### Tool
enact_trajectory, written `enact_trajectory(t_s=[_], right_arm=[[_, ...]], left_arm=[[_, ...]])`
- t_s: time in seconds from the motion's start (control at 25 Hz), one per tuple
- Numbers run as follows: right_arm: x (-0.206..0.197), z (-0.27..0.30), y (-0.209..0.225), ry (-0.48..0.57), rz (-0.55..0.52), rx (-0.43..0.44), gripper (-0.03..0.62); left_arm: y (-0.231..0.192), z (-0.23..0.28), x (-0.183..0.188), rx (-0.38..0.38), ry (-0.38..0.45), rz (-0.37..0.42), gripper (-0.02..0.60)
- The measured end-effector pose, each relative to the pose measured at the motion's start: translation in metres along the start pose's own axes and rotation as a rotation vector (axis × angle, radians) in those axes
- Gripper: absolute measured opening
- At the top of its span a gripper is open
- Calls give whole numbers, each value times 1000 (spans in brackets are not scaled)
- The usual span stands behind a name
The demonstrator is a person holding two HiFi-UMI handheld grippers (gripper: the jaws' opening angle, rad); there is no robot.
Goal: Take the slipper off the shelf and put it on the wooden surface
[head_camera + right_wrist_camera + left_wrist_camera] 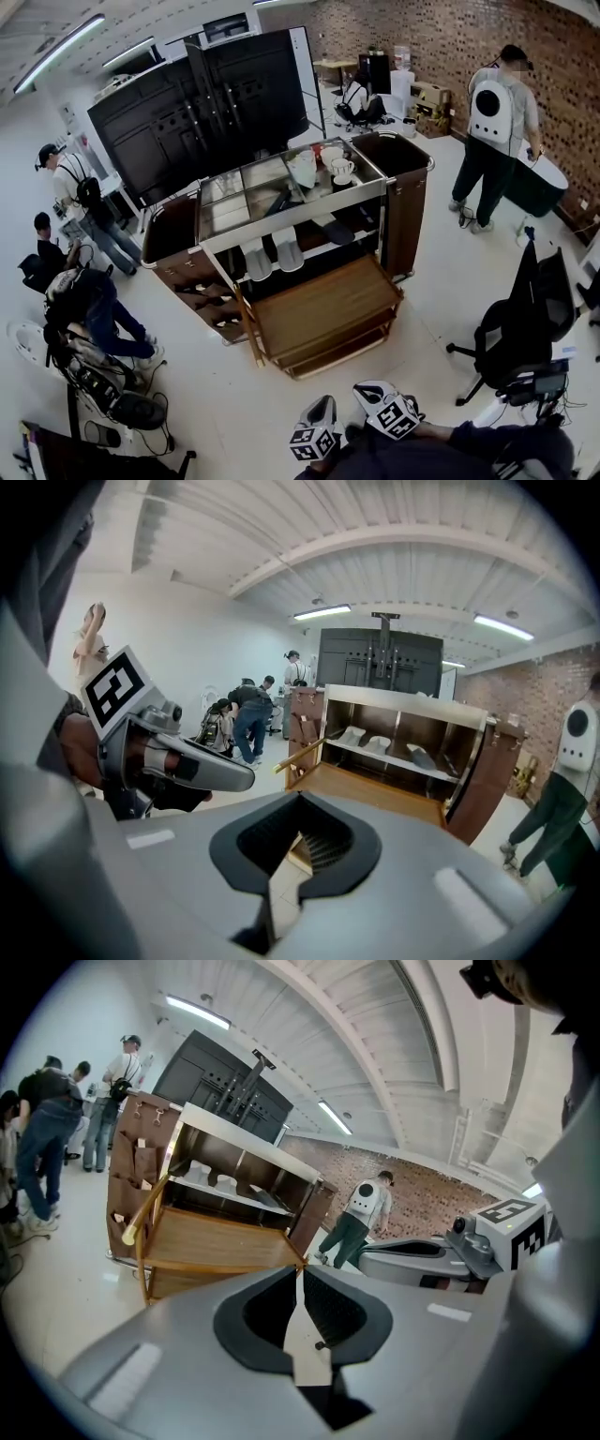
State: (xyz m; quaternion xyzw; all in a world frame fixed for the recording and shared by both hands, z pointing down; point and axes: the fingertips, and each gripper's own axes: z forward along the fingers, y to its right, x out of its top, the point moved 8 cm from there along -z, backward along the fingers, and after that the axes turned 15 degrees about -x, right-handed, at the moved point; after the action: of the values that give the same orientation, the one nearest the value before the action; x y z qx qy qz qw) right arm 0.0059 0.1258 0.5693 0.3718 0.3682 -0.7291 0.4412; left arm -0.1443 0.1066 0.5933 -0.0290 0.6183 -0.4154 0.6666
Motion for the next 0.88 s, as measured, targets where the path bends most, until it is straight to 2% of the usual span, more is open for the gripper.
enact_trajectory(t_s=[0.2, 0.6, 0.72, 0.88], right_arm=[[-2, 7, -10, 0, -22, 29, 0], [-3, 11, -1, -17, -24, 16, 0], [-3, 11, 1, -19, -21, 12, 0], [-5, 13, 8, -26, -13, -8, 0]], left_arm=[[-6, -1, -2, 4, 5, -10, 41], [-9, 8, 2, -8, 0, 3, 17], [-8, 11, 4, -40, 3, 13, 17], [-3, 18, 8, -122, 19, 31, 17]])
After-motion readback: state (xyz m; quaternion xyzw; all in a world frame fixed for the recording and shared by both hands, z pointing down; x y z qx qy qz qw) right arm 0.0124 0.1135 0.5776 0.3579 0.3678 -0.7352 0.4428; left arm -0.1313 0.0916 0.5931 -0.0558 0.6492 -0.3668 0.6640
